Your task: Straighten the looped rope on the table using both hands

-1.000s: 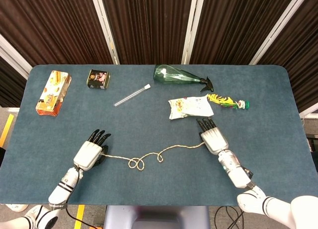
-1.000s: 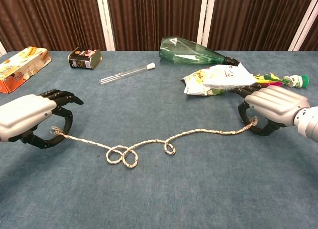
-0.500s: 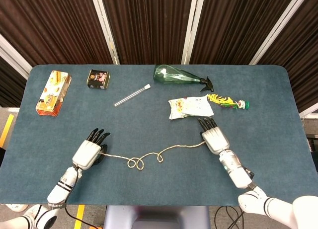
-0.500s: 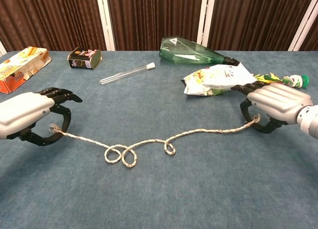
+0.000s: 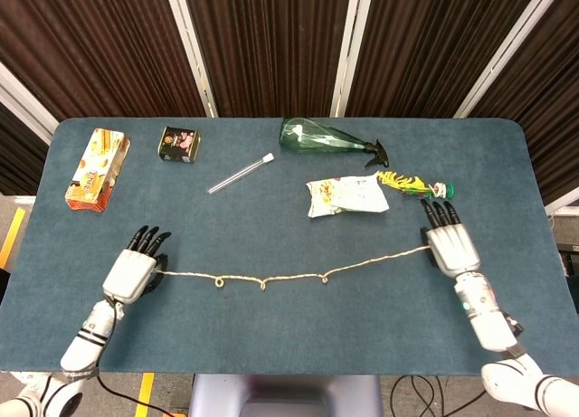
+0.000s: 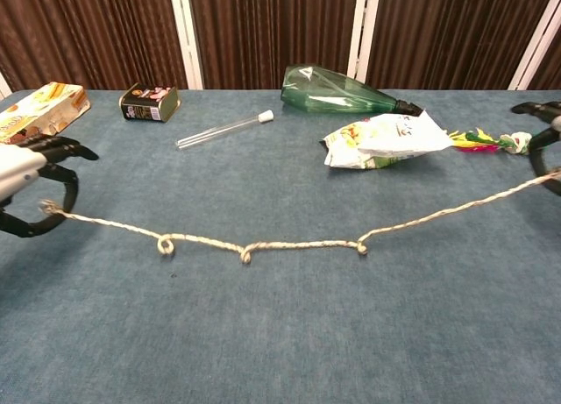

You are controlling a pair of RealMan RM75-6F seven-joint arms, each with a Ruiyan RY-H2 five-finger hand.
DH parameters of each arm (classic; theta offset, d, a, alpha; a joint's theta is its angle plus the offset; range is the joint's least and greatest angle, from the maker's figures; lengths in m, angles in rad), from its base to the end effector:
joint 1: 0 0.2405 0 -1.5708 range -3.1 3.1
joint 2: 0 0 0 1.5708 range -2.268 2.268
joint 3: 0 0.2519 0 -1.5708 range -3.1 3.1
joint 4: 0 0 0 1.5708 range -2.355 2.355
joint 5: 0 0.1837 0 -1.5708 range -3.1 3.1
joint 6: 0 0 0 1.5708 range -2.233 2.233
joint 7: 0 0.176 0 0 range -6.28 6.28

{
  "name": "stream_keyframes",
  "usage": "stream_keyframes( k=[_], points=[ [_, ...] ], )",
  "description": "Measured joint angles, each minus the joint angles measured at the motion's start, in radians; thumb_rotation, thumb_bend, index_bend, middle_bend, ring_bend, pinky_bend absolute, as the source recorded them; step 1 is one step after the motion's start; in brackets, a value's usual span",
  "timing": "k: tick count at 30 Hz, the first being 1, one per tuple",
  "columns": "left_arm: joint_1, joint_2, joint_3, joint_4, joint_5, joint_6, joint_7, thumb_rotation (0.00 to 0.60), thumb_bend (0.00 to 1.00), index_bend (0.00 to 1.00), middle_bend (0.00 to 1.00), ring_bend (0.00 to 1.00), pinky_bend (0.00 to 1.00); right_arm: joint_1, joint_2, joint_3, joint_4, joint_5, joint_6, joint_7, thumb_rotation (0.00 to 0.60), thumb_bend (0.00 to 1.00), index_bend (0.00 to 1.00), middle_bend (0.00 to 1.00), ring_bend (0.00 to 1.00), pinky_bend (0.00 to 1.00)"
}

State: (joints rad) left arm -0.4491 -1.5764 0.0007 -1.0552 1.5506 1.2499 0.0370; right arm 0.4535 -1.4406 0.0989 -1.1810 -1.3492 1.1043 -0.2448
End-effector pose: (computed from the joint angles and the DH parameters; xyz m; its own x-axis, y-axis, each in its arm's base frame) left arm -0.2623 0.3116 0.0318 0.5785 0.0725 0.8125 0.7738 -0.3639 -0.5185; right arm -0.2902 -0.3365 0.0784 0.6782 -0.1175 0.7254 -0.7331 -0.1765 0.6568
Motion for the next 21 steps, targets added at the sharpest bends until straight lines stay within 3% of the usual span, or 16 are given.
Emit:
stream_keyframes(
  k=[21],
  points=[
    [0.015,0.001,-0.006,0.102,-0.045,-0.061,-0.061,0.600,0.43,0.59,0.11,0.00,0.07,-0.092,0.004,-0.030,0.186,0.025,-0.006,0.191,0.600,0.54,0.75,0.06,0.00,0.00]
  ],
)
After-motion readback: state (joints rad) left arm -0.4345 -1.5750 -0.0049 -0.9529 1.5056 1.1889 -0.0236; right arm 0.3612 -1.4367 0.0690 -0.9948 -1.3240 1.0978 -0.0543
